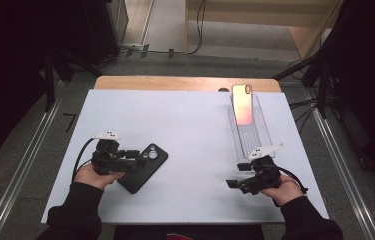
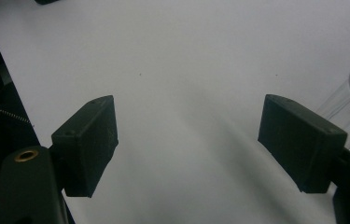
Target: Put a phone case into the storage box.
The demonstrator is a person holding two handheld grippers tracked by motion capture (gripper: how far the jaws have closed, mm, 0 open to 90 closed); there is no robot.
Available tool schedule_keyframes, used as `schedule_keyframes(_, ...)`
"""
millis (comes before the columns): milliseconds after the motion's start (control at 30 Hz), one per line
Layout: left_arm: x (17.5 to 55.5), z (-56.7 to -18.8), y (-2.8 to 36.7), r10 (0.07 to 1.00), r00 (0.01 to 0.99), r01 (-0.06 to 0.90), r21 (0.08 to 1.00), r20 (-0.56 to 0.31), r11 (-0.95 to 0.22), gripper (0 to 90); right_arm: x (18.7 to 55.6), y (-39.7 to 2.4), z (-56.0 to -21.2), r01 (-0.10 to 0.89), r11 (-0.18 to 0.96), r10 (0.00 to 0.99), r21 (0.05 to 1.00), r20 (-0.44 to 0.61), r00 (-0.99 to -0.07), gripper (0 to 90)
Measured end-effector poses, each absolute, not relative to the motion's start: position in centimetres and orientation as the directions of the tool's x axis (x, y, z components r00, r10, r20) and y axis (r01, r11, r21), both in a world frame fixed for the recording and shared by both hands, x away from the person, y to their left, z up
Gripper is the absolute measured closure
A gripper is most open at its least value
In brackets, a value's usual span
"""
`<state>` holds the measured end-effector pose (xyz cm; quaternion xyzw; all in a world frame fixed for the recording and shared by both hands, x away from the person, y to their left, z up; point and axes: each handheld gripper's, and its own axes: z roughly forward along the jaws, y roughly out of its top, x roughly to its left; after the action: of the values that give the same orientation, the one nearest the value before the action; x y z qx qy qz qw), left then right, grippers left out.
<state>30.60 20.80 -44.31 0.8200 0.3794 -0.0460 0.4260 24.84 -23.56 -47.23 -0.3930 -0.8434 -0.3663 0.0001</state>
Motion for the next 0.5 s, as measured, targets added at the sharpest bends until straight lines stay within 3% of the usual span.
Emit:
schedule_keyframes(267, 28.9, -44.8, 21.2, 0.544, 0.727, 0.646, 0.687, -0.419, -0.334, 40.6, 24.7, -23.6, -47.2, 0.650, 0.443, 0.654, 0.617, 0.273, -0.705, 18.0)
schedule_keyframes(500, 27.8, -45.1, 22.0, 0.549, 0.731, 0.640, 0.689, -0.406, -0.341, 34.7, 25.0, -23.6, -47.3, 0.645, 0.447, 0.648, 0.620, 0.273, -0.711, 18.0)
